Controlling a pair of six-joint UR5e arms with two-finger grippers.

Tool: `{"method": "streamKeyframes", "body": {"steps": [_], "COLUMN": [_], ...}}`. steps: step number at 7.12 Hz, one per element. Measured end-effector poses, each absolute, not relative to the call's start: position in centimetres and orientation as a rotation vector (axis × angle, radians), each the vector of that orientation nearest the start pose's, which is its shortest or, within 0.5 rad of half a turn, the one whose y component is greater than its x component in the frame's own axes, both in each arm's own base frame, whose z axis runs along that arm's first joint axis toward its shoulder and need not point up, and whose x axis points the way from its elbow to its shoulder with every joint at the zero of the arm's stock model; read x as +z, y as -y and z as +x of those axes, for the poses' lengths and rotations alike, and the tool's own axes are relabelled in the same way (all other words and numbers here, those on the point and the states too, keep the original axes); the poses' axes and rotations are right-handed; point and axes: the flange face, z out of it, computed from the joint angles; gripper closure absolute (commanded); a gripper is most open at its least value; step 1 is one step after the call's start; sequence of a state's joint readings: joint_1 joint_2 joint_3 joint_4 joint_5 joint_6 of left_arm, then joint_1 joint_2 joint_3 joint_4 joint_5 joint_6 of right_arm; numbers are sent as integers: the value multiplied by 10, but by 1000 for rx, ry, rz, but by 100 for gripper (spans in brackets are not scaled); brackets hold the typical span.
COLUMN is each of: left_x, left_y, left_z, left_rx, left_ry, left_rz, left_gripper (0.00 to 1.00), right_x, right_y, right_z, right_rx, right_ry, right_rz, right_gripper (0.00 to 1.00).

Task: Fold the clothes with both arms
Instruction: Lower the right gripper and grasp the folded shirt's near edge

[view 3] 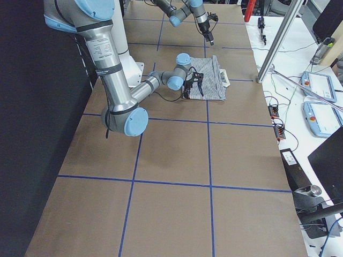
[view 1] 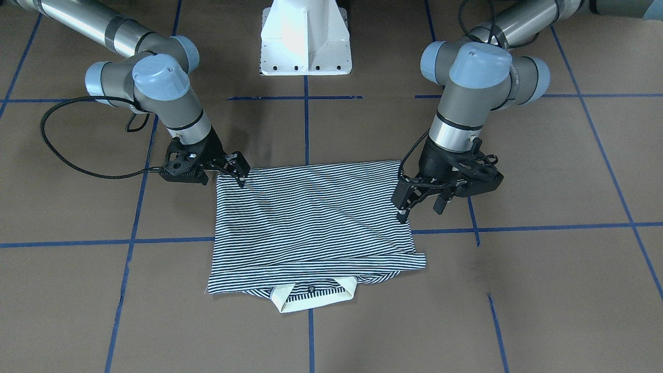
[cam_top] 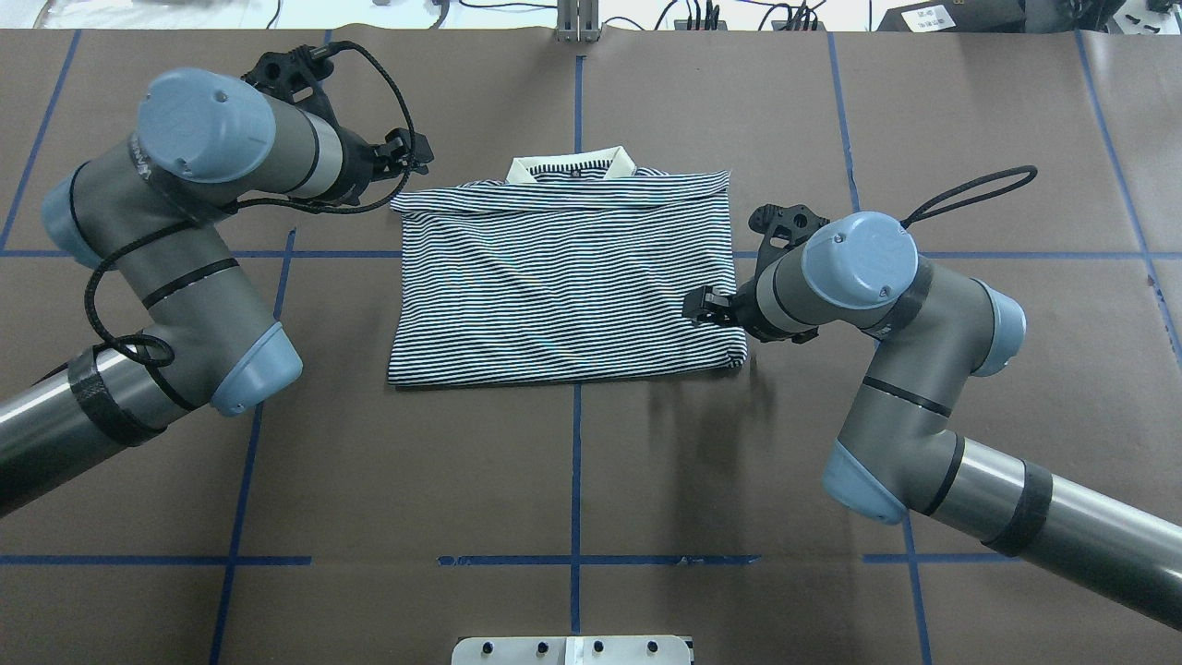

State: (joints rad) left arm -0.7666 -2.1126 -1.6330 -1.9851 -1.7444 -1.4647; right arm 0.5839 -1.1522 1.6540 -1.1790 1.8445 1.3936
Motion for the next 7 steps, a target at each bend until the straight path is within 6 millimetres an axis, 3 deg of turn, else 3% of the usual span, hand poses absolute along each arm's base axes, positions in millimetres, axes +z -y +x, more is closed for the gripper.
{"method": "streamKeyframes", "body": {"steps": [3, 4, 5, 7], "left_x": [270, 270, 270, 269], "left_y": [553, 552, 552, 552], "left_z": [409, 409, 409, 410], "left_rx": [-512, -510, -509, -507], "left_ry": [-1001, -1002, -1002, -1004], "left_rz": [288, 288, 287, 287], "left_gripper": [0, 0, 0, 0], "right_x": [346, 347, 347, 350], "right_y": [436, 434, 434, 432], "right_z": [-499, -500, -500, -501], "right_rx": [232, 229, 227, 223], "right_ry": [916, 915, 915, 912], "right_rz": [79, 76, 74, 67], "right_gripper": [4, 18, 49, 93]}}
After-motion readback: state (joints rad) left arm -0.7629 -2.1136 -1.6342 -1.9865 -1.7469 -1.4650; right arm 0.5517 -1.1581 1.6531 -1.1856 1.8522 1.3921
